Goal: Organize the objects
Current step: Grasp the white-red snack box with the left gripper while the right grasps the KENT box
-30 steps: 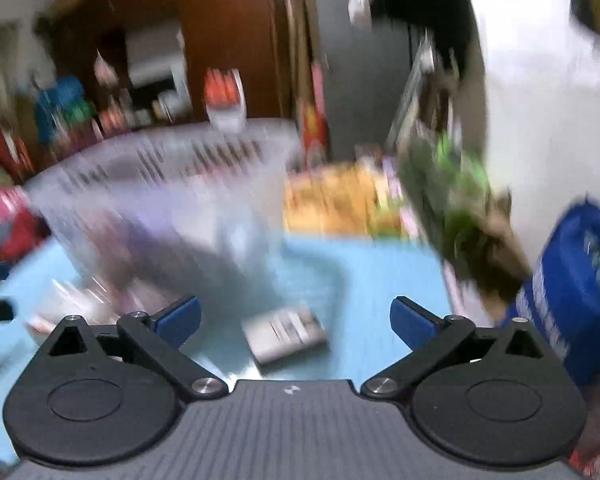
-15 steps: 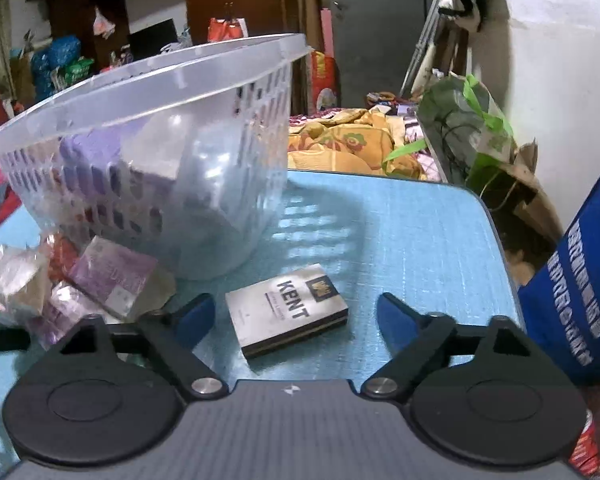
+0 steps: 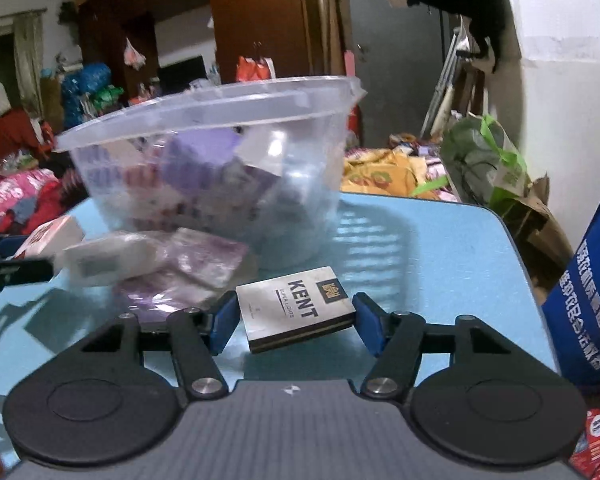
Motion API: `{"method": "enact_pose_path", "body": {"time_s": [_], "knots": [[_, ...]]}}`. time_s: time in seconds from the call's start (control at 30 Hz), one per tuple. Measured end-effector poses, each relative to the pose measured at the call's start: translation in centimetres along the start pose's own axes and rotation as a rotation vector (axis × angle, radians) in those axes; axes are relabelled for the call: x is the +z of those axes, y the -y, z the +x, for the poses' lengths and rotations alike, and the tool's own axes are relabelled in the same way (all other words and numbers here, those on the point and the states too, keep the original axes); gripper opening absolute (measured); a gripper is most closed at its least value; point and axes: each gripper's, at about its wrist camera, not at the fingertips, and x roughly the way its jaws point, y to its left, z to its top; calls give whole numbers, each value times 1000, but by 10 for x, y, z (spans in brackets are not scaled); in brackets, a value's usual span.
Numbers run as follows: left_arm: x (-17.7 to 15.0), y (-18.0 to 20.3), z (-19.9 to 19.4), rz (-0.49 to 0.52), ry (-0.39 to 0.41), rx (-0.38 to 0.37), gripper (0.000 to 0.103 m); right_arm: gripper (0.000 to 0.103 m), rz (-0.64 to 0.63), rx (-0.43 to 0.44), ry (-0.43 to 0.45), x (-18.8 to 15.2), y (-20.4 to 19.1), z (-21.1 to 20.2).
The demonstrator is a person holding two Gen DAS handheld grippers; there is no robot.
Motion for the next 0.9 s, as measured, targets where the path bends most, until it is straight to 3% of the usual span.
{"method": "enact_pose_path", "body": {"time_s": [0.17,0.4,0.6,0.9], "knots": [[2,-7,-4,-49,58,-34,86,65,4,16,45,-7,-9,-11],[2,-9,-1,-69,51,-51,86,65,54,4,102,-15,-3,-15],[-3,-6,-6,-38,79,-50,86,65,32,-32,136,-15,-8,-19],[-6,-6,-10,-32,99,-56,86,65,53,-7,211,-19,-4,-27]]}}
